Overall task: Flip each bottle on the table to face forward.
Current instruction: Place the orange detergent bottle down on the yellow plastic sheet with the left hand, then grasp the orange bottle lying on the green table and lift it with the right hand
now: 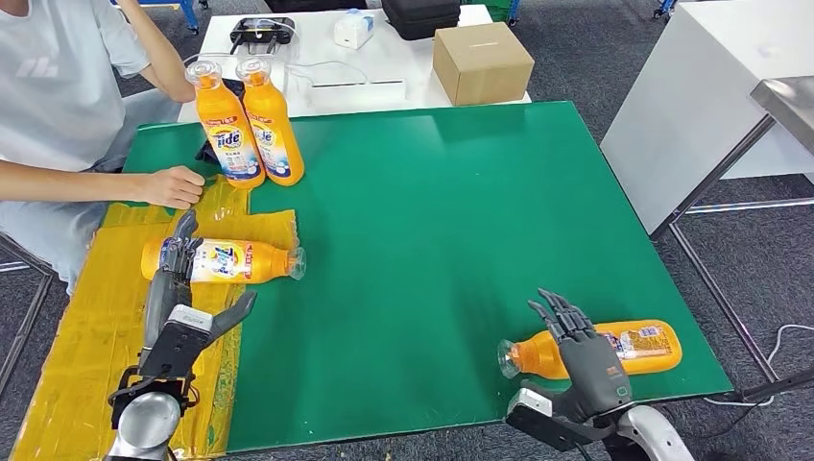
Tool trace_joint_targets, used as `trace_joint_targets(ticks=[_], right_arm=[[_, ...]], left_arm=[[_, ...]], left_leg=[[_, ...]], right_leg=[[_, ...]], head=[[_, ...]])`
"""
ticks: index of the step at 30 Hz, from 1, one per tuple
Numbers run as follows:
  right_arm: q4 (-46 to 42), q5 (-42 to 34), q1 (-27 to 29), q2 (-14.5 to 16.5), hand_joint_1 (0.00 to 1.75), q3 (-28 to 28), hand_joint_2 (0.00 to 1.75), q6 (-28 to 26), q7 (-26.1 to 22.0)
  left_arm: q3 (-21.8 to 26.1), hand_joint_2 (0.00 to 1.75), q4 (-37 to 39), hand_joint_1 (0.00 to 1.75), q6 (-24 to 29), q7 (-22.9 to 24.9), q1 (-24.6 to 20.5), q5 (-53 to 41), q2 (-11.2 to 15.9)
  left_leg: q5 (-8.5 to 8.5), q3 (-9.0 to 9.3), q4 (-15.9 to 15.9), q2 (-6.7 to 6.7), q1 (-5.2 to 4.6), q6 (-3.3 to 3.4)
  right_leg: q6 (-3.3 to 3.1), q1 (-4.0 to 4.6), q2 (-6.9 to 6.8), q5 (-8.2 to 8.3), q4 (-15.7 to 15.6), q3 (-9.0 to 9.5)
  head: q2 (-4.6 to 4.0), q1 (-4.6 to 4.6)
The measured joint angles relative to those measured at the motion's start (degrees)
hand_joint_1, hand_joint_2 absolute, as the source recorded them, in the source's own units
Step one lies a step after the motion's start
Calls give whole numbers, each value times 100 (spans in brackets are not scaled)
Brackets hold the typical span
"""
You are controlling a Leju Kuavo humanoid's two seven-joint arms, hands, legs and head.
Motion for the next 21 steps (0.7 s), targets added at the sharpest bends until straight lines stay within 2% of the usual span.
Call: trace_joint_targets(ticks=[7, 21], right_arm=[[249, 202, 123, -54, 0, -608, 175, 8, 193], [698, 371, 101, -86, 0, -1119, 175, 139, 152]], left_arm=[[-52, 175, -191, 0, -181, -10, 38, 348, -4], [-133, 175, -210, 0, -245, -14, -21, 389, -6]], left_leg=[[2, 4, 0, 2, 1, -1], [1, 4, 0, 2, 1, 0]], right_leg=[[0, 1, 0, 0, 0, 3], [1, 0, 0, 0, 0, 3]], head=[[0, -1], [0, -1]])
